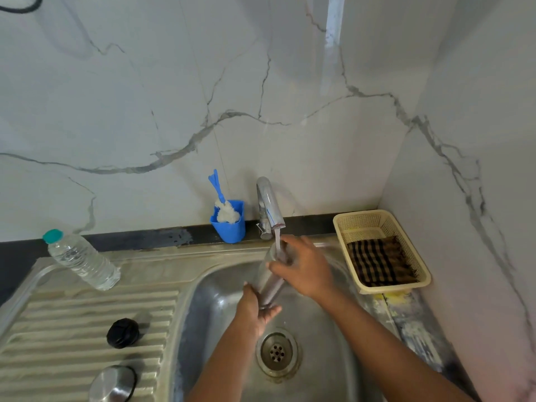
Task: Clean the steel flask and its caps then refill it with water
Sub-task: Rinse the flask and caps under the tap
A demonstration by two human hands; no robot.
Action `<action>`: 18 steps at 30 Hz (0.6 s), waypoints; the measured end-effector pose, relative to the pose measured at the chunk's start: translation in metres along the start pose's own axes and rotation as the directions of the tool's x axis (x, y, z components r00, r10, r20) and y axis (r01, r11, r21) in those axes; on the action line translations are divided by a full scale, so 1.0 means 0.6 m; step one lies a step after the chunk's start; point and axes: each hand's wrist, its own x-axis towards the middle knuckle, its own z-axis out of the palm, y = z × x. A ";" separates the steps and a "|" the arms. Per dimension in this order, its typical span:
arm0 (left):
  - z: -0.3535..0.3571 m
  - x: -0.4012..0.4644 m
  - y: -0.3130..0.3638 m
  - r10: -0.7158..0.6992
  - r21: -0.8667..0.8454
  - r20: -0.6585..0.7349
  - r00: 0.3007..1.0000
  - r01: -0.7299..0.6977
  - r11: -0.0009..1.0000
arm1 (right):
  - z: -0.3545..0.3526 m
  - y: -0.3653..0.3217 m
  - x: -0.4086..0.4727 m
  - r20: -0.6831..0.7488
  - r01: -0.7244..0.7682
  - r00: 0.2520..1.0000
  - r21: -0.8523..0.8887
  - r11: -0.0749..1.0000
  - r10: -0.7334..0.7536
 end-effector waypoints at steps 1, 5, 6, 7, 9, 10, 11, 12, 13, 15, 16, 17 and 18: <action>-0.001 -0.002 -0.004 -0.018 0.072 0.005 1.000 0.018 0.997 | 0.005 -0.007 0.011 0.040 -0.006 0.999 -0.087 0.996 0.009; 0.000 -0.014 -0.011 0.070 0.458 0.080 0.994 -0.099 0.883 | 0.020 -0.031 0.056 0.114 -0.043 0.991 -0.269 0.962 0.076; 0.002 -0.016 -0.010 0.125 0.488 0.124 0.984 -0.170 0.856 | 0.020 -0.038 0.064 0.110 -0.063 0.989 -0.285 0.956 0.097; 0.004 -0.018 -0.006 0.188 0.479 0.171 0.967 -0.248 0.842 | 0.019 -0.044 0.070 0.108 -0.089 0.986 -0.291 0.952 0.126; 0.011 -0.024 0.000 0.320 0.428 0.257 0.912 -0.404 0.809 | 0.013 -0.054 0.077 0.106 -0.135 0.979 -0.300 0.944 0.174; 0.016 -0.027 0.004 0.368 0.401 0.294 0.882 -0.463 0.790 | 0.008 -0.055 0.079 0.101 -0.148 0.977 -0.311 0.939 0.187; 0.021 -0.031 0.007 0.401 0.374 0.333 0.853 -0.510 0.775 | 0.002 -0.055 0.080 0.092 -0.160 0.976 -0.317 0.935 0.198; 0.023 -0.029 0.010 0.432 0.355 0.377 0.819 -0.559 0.750 | -0.004 -0.054 0.080 0.077 -0.173 0.975 -0.319 0.932 0.208; 0.027 -0.027 0.014 0.464 0.338 0.424 0.778 -0.611 0.716 | -0.011 -0.054 0.078 0.055 -0.190 0.974 -0.316 0.930 0.218; 0.033 -0.022 0.016 0.526 0.366 0.472 0.707 -0.700 0.613 | -0.024 -0.047 0.073 0.018 -0.230 0.969 -0.288 0.930 0.246; 0.038 -0.021 0.018 0.565 0.394 0.482 0.670 -0.742 0.542 | -0.030 -0.043 0.069 0.003 -0.251 0.966 -0.258 0.933 0.260; 0.043 -0.022 0.020 0.596 0.419 0.507 0.622 -0.783 0.460 | -0.035 -0.039 0.064 -0.010 -0.266 0.963 -0.223 0.938 0.271; 0.049 -0.025 0.022 0.615 0.423 0.542 0.574 -0.818 0.391 | -0.038 -0.036 0.060 -0.022 -0.270 0.962 -0.197 0.943 0.271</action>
